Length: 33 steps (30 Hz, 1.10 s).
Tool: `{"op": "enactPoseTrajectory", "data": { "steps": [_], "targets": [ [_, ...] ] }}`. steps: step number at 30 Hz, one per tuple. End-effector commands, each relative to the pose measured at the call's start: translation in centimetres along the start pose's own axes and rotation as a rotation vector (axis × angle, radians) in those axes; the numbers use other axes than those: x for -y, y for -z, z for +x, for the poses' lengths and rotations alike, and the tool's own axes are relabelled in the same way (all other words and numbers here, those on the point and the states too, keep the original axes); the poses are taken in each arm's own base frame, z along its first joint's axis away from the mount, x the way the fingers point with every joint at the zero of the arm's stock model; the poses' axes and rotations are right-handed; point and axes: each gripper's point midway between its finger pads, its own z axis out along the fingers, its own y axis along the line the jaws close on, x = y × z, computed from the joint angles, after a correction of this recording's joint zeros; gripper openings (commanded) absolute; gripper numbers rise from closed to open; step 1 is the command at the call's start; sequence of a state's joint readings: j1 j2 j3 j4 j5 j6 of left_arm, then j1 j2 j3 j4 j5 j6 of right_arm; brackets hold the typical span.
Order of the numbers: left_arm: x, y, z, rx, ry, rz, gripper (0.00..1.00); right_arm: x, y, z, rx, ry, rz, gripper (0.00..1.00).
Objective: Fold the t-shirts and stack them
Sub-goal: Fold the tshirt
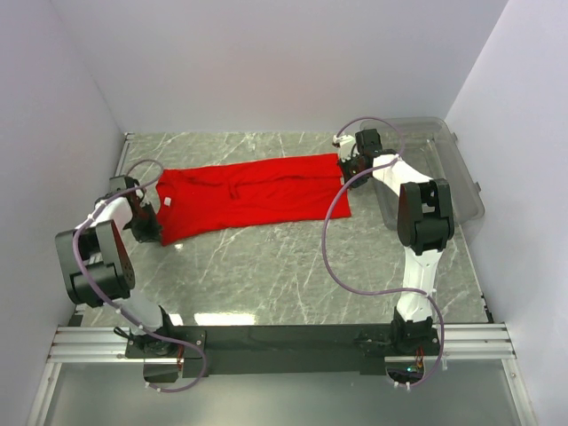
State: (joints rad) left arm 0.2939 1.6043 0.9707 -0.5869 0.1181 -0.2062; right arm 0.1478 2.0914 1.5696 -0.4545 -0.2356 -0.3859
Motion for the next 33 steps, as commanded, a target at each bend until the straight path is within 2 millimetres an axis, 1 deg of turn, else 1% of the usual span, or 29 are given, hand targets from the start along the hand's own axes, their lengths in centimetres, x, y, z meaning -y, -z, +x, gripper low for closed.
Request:
{"op": "enactPoseTrajectory", "data": {
  "steps": [1,3,6,11,14,15,18,22,23,25,28,29,32,33],
  "targets": [
    [-1.3,-0.6,-0.2,-0.013,0.054,-0.032,0.01,1.5,0.3,-1.6,0.049,-0.012,0.052,0.00],
    [-2.2,-0.9,-0.4,-0.019,0.073,-0.062,0.01,1.6,0.3,-1.7,0.053,-0.015,0.055,0.00],
    [-2.6,-1.2,-0.4,-0.033,0.080,-0.069,0.01,1.6,0.2,-1.9,0.059,-0.019,0.053,0.00],
    [-2.2,-1.0,-0.6,-0.031,0.057,-0.049,0.01,1.5,0.2,-1.9,0.057,-0.018,0.048,0.00],
    [-2.1,-0.1,-1.6,0.012,0.039,-0.041,0.01,1.4,0.1,-1.8,0.055,-0.014,0.048,0.00],
    [-2.1,0.5,-2.1,0.039,0.033,-0.045,0.01,1.5,0.1,-1.7,0.053,-0.014,0.047,0.00],
    [-2.4,1.3,-3.1,0.081,0.018,-0.071,0.01,1.3,0.0,-1.8,0.056,-0.016,0.042,0.00],
    [-1.6,2.4,-4.4,0.146,-0.022,-0.071,0.01,1.3,0.2,-2.3,0.069,-0.016,0.040,0.00],
    [-0.9,2.5,-4.6,0.157,-0.047,-0.072,0.01,1.3,0.2,-2.2,0.069,-0.018,0.038,0.00],
    [-0.4,2.9,-5.2,0.172,-0.089,-0.083,0.01,1.3,0.2,-2.3,0.068,-0.016,0.038,0.00],
    [-0.1,2.6,-5.0,0.145,-0.153,-0.149,0.01,1.3,0.3,-2.3,0.071,-0.016,0.036,0.00],
    [-0.3,2.1,-4.6,0.122,-0.174,-0.194,0.01,1.3,0.3,-2.3,0.070,-0.017,0.035,0.00],
    [-0.7,1.6,-3.8,0.086,-0.183,-0.254,0.02,1.1,0.3,-2.2,0.071,-0.019,0.031,0.00],
    [-1.4,1.6,-3.7,0.085,-0.177,-0.291,0.03,1.2,0.4,-2.2,0.072,-0.020,0.032,0.00]
  ]
}}
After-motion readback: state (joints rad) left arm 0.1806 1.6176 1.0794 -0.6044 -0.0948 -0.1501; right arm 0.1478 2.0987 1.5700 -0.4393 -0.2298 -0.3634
